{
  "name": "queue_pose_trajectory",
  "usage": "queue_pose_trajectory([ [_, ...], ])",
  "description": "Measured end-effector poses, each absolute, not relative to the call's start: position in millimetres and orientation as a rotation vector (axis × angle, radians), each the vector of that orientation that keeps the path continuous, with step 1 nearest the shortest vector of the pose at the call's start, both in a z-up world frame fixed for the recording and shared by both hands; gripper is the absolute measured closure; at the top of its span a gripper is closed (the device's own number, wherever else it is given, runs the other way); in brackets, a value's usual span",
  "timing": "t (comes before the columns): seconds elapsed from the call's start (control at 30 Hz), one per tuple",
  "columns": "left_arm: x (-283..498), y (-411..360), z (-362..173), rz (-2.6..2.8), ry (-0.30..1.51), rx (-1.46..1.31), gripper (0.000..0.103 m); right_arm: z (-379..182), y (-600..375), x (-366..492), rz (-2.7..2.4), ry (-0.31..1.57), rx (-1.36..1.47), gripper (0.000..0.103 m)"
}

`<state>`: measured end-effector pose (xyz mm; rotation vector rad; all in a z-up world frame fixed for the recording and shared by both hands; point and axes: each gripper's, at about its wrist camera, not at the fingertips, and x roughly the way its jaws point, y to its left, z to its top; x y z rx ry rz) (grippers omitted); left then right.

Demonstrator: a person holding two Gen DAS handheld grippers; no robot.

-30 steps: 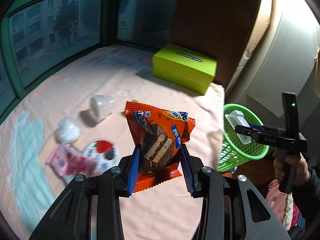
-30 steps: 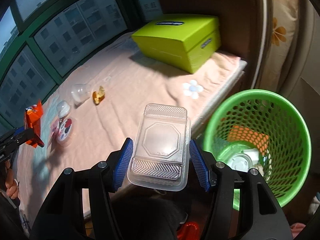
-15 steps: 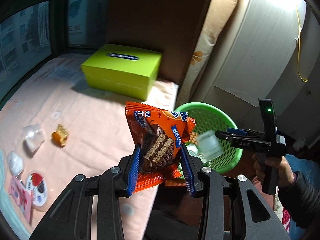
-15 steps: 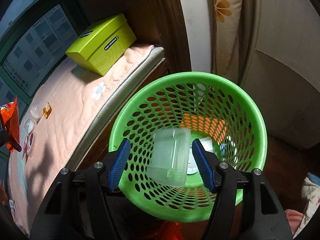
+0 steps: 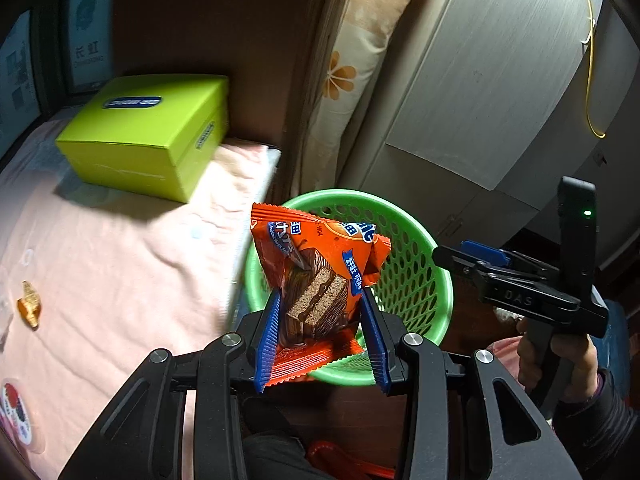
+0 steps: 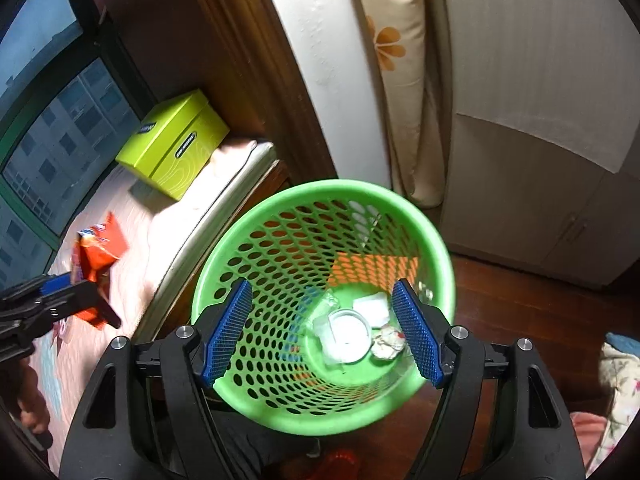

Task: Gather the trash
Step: 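Drop the orange snack wrapper into the green basket with the left gripper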

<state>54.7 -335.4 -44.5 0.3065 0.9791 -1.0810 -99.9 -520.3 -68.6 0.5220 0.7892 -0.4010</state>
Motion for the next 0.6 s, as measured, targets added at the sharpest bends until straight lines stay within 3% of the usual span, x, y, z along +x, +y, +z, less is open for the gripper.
queue_pose_trajectory([
  [0.17, 48, -362, -59, -1.089, 1.020, 0.320, 0.064, -64, -528, -116, -0.423, 0.768, 0.522, 0.029],
  [0.47, 33, -393, -74, -1.112, 1.050, 0.329, 0.047, -65, -537, -134, -0.433, 0.748, 0.565, 0.029],
  [0.6, 31, -386, -75, -1.098, 1.046, 0.321, 0.047, -65, -535, -137, -0.428, 0.746, 0.576, 0.029],
])
